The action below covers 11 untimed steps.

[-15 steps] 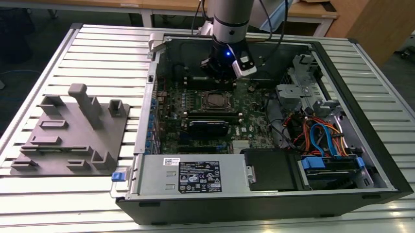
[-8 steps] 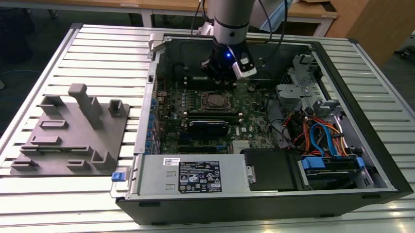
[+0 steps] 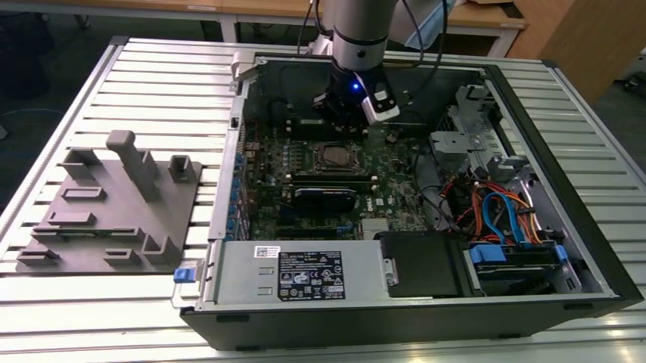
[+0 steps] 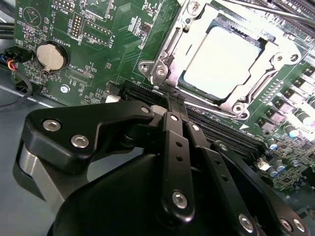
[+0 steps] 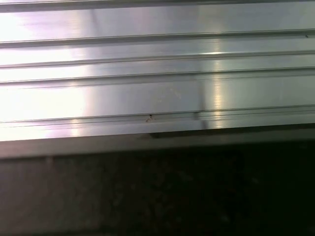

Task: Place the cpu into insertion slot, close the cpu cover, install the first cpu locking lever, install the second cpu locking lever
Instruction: 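Install the first cpu locking lever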

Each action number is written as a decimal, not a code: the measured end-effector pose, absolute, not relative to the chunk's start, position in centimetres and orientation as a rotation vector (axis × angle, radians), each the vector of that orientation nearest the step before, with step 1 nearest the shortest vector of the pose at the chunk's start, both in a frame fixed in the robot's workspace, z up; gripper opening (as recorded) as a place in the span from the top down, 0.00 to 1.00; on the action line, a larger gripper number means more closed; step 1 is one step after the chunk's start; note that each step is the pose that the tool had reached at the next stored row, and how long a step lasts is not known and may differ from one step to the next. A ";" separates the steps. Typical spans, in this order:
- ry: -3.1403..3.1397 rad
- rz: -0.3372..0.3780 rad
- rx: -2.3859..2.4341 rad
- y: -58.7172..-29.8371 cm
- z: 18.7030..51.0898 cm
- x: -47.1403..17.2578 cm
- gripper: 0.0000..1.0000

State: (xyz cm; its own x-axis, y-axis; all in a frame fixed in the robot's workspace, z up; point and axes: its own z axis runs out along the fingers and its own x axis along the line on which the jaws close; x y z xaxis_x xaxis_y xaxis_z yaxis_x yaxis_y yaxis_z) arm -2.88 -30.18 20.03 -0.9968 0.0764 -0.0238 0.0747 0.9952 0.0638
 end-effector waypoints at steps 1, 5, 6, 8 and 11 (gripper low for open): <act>3.112 0.098 0.118 -30.2 20.1 -2.9 0.90; 3.111 0.098 0.118 -30.2 20.3 -2.9 0.90; 3.111 0.099 0.118 -30.2 20.3 -2.9 0.90; 3.112 0.098 0.118 -30.2 20.3 -2.9 0.90; 3.112 0.096 0.118 -30.2 20.2 -2.9 0.90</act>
State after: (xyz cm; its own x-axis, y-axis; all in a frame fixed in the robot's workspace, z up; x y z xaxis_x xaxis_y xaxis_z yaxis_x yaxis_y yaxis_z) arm -2.88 -30.21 20.21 -0.9968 0.0763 -0.0239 0.0747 0.9953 0.0624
